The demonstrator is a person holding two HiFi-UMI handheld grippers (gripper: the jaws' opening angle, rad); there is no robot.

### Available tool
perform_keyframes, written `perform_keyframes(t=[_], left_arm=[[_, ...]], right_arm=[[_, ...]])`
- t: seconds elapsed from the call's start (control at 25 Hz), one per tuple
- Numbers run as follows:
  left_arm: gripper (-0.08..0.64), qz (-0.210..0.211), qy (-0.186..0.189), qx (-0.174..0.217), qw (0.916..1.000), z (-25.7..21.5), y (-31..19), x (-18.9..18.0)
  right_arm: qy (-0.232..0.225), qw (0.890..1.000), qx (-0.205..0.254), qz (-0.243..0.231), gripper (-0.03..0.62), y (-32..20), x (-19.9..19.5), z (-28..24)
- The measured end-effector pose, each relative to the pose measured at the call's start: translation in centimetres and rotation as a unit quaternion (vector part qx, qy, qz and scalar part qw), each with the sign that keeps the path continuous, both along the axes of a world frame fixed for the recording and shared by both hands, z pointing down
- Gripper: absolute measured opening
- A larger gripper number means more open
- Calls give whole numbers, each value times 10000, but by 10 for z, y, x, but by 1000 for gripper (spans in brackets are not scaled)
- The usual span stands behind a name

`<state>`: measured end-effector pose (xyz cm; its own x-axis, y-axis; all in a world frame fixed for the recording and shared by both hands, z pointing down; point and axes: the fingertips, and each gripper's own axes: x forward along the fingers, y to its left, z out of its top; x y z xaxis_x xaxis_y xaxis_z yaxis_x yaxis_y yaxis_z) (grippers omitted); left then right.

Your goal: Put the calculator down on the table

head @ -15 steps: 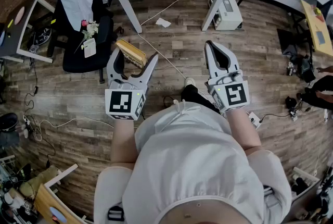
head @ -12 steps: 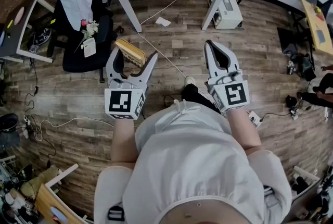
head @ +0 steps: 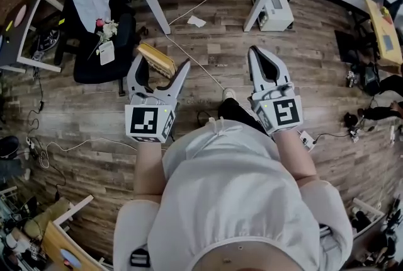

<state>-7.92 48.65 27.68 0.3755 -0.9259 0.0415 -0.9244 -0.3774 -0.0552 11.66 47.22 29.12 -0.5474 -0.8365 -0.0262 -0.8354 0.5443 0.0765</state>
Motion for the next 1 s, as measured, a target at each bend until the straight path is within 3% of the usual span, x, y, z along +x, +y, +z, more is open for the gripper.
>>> perform_keyframes(t=[0.24,0.52,1.0], left_arm=[[408,-72,37,-159,9998,10,-20,-16],[408,-207,40,-426,9989,34,-83,-24],[408,-450,-29,-835,9955,54,-289,-16]], right_arm=[[-11,9996,-280,-76,3,-29,-14,13],[-11,9985,-511,-188,5,-98,-22,35],[123,9951,-751,-627,5,-313,-28,55]])
